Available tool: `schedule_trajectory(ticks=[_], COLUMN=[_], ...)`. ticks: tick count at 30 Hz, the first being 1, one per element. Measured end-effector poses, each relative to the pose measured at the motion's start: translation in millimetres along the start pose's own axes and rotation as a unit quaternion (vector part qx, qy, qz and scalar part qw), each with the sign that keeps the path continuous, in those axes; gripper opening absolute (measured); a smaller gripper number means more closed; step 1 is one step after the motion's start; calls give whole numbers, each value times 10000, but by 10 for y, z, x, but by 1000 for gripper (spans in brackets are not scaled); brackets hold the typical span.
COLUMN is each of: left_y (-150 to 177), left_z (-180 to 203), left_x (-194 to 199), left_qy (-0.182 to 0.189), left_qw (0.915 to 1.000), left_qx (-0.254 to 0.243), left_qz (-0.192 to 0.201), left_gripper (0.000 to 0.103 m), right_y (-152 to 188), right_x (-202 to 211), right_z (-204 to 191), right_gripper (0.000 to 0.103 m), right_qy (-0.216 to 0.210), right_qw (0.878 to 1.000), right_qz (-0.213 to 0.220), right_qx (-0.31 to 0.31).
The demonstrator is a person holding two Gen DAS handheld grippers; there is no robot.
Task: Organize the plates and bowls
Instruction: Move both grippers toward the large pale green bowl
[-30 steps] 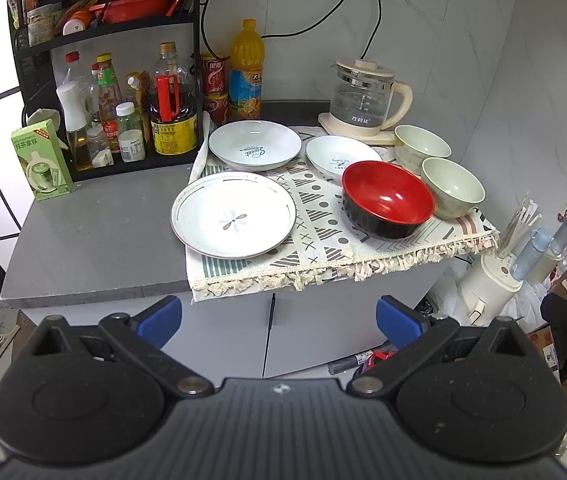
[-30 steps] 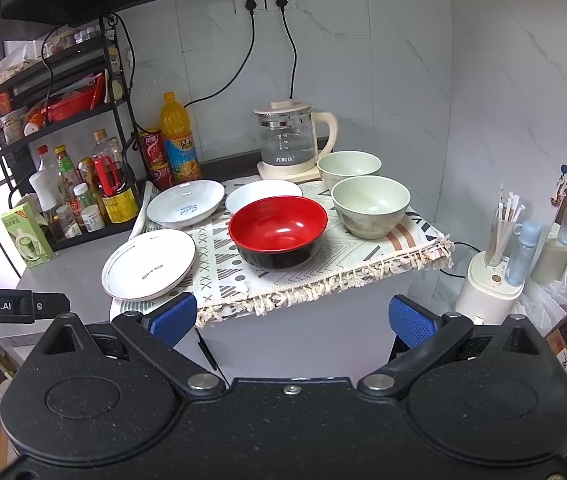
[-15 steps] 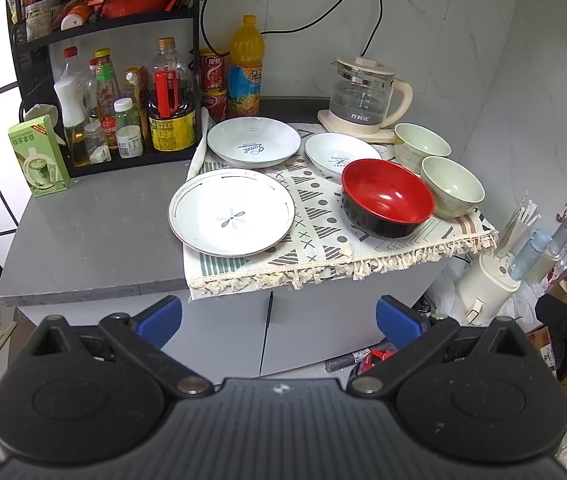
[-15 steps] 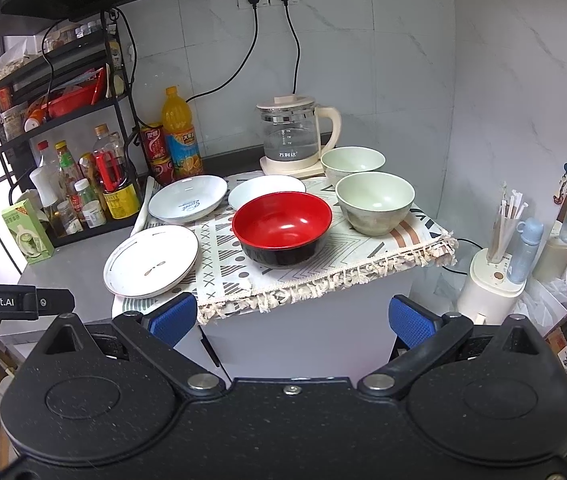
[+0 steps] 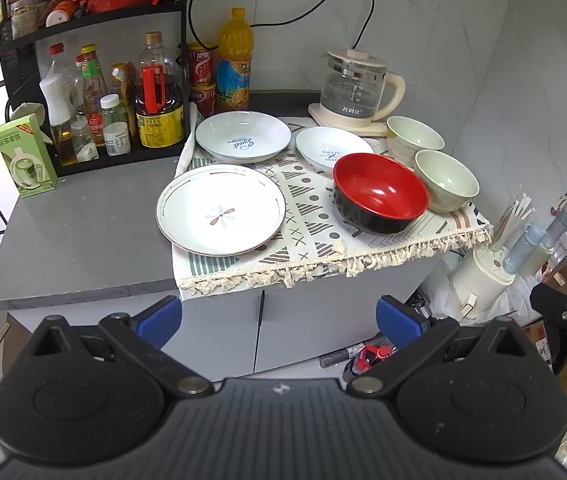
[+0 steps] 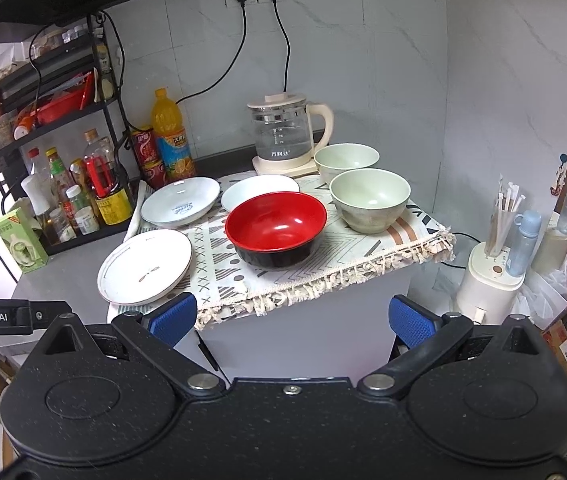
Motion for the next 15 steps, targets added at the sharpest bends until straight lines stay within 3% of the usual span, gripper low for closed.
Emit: schedule_trajectory(ticks=[15], left_y=[-381], left_z=[30], left_x=[-303], left_qy=[220], left_qw=[9997], left_qx=[-52], left_qz=[-118], left_gripper=[102], right_y=[-174], right_x=[-217], right_z=[89], right_gripper=[103], right_qy=[-94], right_qw=[9999], right_qz=[-9], right_qx=[-109])
Point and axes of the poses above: each gripper's, at about its wrist camera, not at the fingertips, and x roughly against the way its jaws point, z to its right, y to its underside, the point moved 4 cm from there along -x, roughly the way its jaws point, and after that the axes turned 15 degrees about -z, right-handed, at the moved point
